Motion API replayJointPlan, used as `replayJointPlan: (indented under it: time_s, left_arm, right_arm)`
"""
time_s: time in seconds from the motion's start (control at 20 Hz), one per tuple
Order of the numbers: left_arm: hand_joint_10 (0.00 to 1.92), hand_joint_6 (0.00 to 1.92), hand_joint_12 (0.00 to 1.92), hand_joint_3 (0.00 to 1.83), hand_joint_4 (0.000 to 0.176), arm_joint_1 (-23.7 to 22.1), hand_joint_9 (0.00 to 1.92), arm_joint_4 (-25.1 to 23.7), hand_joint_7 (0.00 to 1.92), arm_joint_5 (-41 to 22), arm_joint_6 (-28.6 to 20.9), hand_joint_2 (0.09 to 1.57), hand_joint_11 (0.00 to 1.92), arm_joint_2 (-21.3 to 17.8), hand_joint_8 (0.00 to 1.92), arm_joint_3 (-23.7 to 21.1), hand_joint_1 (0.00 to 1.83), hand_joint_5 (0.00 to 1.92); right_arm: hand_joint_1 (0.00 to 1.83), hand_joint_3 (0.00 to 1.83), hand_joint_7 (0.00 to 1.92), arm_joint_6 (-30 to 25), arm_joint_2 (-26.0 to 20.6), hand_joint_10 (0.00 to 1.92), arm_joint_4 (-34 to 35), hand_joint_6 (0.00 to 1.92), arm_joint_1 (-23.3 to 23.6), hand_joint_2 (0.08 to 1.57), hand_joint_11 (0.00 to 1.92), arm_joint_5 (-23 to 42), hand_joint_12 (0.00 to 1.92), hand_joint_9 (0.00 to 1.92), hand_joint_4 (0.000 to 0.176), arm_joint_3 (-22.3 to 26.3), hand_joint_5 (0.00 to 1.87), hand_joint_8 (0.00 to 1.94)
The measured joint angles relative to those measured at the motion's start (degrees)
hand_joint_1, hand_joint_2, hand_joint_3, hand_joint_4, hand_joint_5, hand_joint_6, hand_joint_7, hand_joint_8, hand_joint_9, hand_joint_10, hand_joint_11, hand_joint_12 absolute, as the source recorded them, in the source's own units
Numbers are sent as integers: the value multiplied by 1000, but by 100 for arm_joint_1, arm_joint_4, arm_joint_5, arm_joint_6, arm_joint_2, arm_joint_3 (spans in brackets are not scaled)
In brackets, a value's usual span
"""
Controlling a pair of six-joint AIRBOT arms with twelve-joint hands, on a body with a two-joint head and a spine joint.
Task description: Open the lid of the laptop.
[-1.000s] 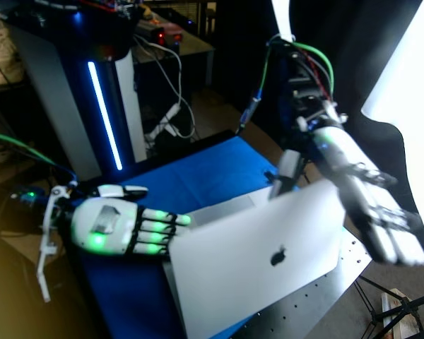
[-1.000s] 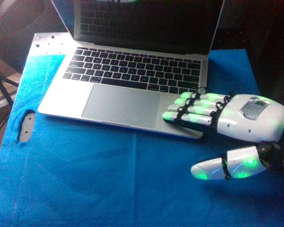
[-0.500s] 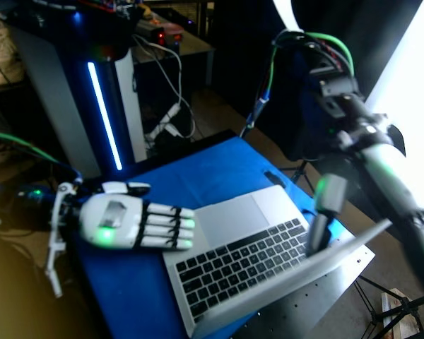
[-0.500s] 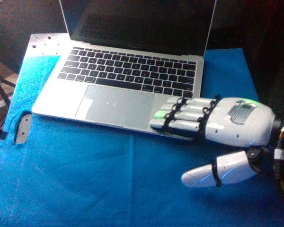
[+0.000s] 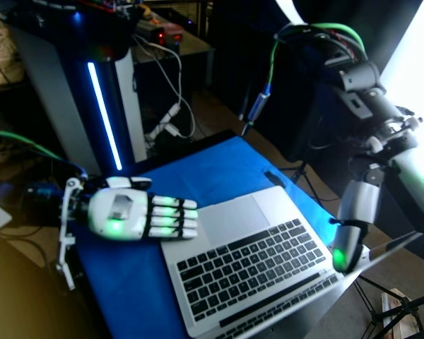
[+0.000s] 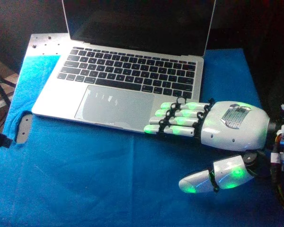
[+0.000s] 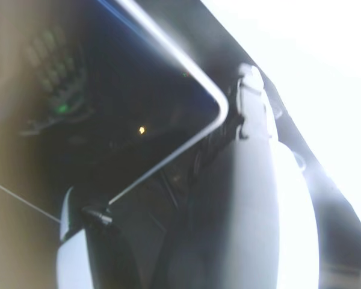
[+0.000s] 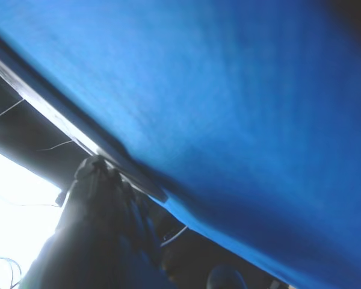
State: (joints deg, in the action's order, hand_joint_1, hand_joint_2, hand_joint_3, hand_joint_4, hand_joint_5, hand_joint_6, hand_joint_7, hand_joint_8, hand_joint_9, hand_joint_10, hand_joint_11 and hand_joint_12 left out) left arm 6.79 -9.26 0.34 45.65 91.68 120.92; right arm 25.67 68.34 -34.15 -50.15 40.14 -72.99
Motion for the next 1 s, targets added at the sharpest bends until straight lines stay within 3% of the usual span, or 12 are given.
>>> replayJointPlan:
  time_s: [0.15,0.2,0.25,0.3,0.35,0.45,0.55,0.65,0.75,0.85,0.95,1.0]
  left_arm:
    - [0,0,0,0,124,2,0,44,0,-74,48,1067,0,-205,0,-251,548,0]
    - [0,0,0,7,130,20,0,107,0,-186,66,1085,0,-341,0,-433,472,0]
    - [0,0,0,0,132,92,0,240,0,-444,68,1074,0,-542,0,-682,540,0]
    - [0,0,0,0,116,157,0,337,0,-678,68,1071,0,-732,0,-920,587,0]
    - [0,0,0,0,112,229,0,385,0,-909,66,1067,0,-918,0,-1154,595,0]
    - [0,0,0,0,162,448,0,529,0,-1558,37,1021,0,-1403,0,-1720,666,0]
    - [0,0,0,0,176,706,0,645,0,-2131,31,991,0,-1786,0,-2205,585,0]
    - [0,0,0,0,176,1051,0,732,0,-2653,37,956,0,-2221,0,-2820,584,0]
    - [0,0,0,0,176,1580,0,883,0,-3534,15,952,0,-2767,0,-3480,616,0]
    - [0,0,0,0,176,1921,0,984,0,-4074,20,952,0,-3049,0,-3834,648,0]
    - [0,0,0,1,176,2339,0,1078,0,-4638,9,962,0,-3344,0,-4249,672,0]
    - [0,0,0,2,151,2638,0,1141,0,-5029,-42,967,0,-3532,0,-4511,727,0]
  right_arm:
    - [0,4,0,-2,11,0,-15,0,0,1179,0,4,0,0,0,0,0,0]
    - [0,6,0,0,11,0,-42,0,0,1183,0,0,0,0,0,0,0,0]
    - [0,3,0,-9,11,0,-39,0,0,1178,0,-2,0,0,0,0,0,0]
    - [0,0,0,-20,9,0,-33,0,0,1169,0,0,0,0,0,0,0,0]
    - [0,0,0,-20,9,0,-13,0,0,1165,0,0,0,0,0,0,0,0]
    - [0,9,0,-24,9,0,107,0,0,1192,0,0,0,0,0,7,0,0]
    - [0,15,0,-26,-2,0,326,0,0,1211,0,-7,0,0,0,26,0,0]
    - [0,0,17,-31,-94,0,662,9,0,1183,83,61,38,0,0,81,24,6]
    - [0,11,42,-31,-431,0,1078,7,0,1215,13,549,8,0,0,197,37,9]
    - [0,0,24,-26,-623,0,1338,0,-2,1162,0,846,0,0,6,286,12,0]
    - [0,0,7,96,-820,0,1797,5,-98,1157,0,1298,0,0,0,479,17,2]
    - [0,0,0,260,-975,0,1993,0,-216,1175,0,1622,0,0,0,634,7,0]
